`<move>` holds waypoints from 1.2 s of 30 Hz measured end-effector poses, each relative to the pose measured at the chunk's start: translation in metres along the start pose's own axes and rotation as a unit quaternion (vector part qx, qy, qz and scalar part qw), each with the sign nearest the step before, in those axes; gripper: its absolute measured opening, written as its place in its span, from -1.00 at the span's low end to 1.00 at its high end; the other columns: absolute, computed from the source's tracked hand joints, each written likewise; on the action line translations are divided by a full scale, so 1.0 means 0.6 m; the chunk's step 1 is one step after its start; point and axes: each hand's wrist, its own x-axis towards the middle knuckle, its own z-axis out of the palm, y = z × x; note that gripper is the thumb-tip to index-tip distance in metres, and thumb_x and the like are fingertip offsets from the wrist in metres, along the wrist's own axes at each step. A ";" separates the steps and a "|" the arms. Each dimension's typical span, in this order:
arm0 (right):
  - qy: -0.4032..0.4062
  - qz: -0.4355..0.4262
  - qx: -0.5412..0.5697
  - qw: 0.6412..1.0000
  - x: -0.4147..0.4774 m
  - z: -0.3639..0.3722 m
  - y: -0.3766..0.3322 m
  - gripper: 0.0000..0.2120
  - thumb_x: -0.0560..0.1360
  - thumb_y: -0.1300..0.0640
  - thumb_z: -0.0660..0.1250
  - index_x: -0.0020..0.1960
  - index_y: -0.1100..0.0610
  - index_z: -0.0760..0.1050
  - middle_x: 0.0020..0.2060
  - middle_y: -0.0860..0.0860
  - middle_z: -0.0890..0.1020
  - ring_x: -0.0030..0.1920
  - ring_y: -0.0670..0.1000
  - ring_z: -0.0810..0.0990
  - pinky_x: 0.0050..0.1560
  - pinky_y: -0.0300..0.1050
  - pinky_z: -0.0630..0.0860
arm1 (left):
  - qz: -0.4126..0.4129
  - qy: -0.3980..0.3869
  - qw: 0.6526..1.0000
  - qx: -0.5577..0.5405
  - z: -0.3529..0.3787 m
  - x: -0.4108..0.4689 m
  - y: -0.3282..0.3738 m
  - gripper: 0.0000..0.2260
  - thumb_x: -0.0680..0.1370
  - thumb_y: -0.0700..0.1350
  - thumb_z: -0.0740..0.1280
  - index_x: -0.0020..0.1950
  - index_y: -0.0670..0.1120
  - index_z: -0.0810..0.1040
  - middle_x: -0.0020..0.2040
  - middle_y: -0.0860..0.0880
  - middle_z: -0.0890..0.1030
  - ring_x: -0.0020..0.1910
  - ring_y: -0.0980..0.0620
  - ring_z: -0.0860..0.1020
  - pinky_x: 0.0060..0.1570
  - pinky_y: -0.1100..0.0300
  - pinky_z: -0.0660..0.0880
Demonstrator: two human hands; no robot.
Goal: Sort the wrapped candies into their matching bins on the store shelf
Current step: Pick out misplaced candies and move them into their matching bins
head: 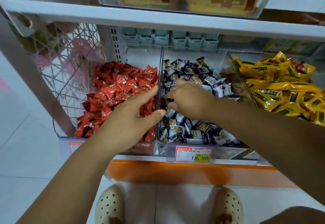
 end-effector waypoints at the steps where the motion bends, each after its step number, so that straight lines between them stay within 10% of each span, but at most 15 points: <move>1: -0.004 0.024 -0.006 1.000 0.007 0.006 -0.005 -0.66 0.59 -0.08 0.17 0.27 0.06 0.48 0.07 0.02 0.58 0.25 0.06 0.30 0.23 0.01 0.26 | 0.000 -0.001 1.000 0.001 0.000 0.000 -0.001 -0.44 0.51 0.11 0.33 0.47 0.28 0.22 0.38 0.40 0.20 0.37 0.40 0.19 0.32 0.39 0.16; 7: -0.084 0.123 -0.083 0.985 0.037 0.001 -0.037 -0.41 0.50 -0.20 0.27 0.45 -0.05 0.20 0.24 -0.05 0.54 0.47 0.10 0.18 0.35 0.08 0.15 | 0.005 0.001 1.000 0.004 -0.001 0.002 -0.007 -0.42 0.50 0.13 0.33 0.48 0.26 0.22 0.46 0.30 0.25 0.41 0.36 0.22 0.40 0.26 0.21; 13: -0.038 0.155 -0.110 0.981 0.039 0.033 -0.045 -0.75 0.50 -0.12 0.28 0.13 -0.07 0.49 0.04 -0.06 0.54 0.35 0.11 0.20 0.22 0.08 0.18 | 0.008 0.001 1.000 -0.003 0.004 0.000 -0.007 -0.38 0.41 0.25 0.28 0.46 0.32 0.20 0.44 0.34 0.23 0.43 0.32 0.21 0.42 0.20 0.22; 18: 0.021 0.128 0.115 0.985 -0.003 0.019 -0.027 -0.76 0.43 -0.16 0.40 0.07 -0.14 0.59 0.04 -0.06 0.51 0.18 0.06 0.31 0.20 0.01 0.27 | 0.009 0.000 1.000 0.001 0.002 -0.002 -0.005 -0.42 0.51 0.13 0.32 0.49 0.25 0.19 0.46 0.30 0.24 0.42 0.33 0.23 0.43 0.21 0.21; 26: 0.079 0.146 0.561 0.811 -0.119 -0.039 -0.014 -0.74 0.44 0.20 0.46 0.09 -0.01 0.62 -0.12 -0.14 0.68 -0.12 -0.22 0.64 -0.12 -0.43 0.49 | 0.090 0.070 0.989 0.091 0.013 -0.006 0.011 -0.49 0.50 -0.03 0.40 0.39 0.29 0.34 0.37 0.28 0.30 0.35 0.28 0.21 0.36 0.30 0.14; 30: 0.040 0.129 0.612 0.779 -0.134 -0.047 -0.022 -0.82 0.44 0.10 0.44 0.04 0.05 0.64 -0.12 0.00 0.72 -0.04 -0.07 0.67 0.12 -0.23 0.51 | 0.129 0.116 0.976 0.130 0.028 0.000 0.010 -0.54 0.41 0.06 0.46 0.29 0.26 0.48 0.39 0.18 0.34 0.35 0.21 0.20 0.26 0.42 0.01; 36: 0.036 0.111 0.593 0.797 -0.126 -0.060 -0.034 -0.78 0.46 -0.09 0.34 -0.03 0.01 0.62 -0.21 -0.07 0.69 -0.19 -0.12 0.63 -0.10 -0.26 0.53 | 0.156 0.200 0.963 0.094 0.019 0.010 0.025 -0.81 0.48 0.00 0.43 0.07 0.06 0.66 0.06 0.14 0.60 0.11 0.06 0.48 0.14 0.30 0.33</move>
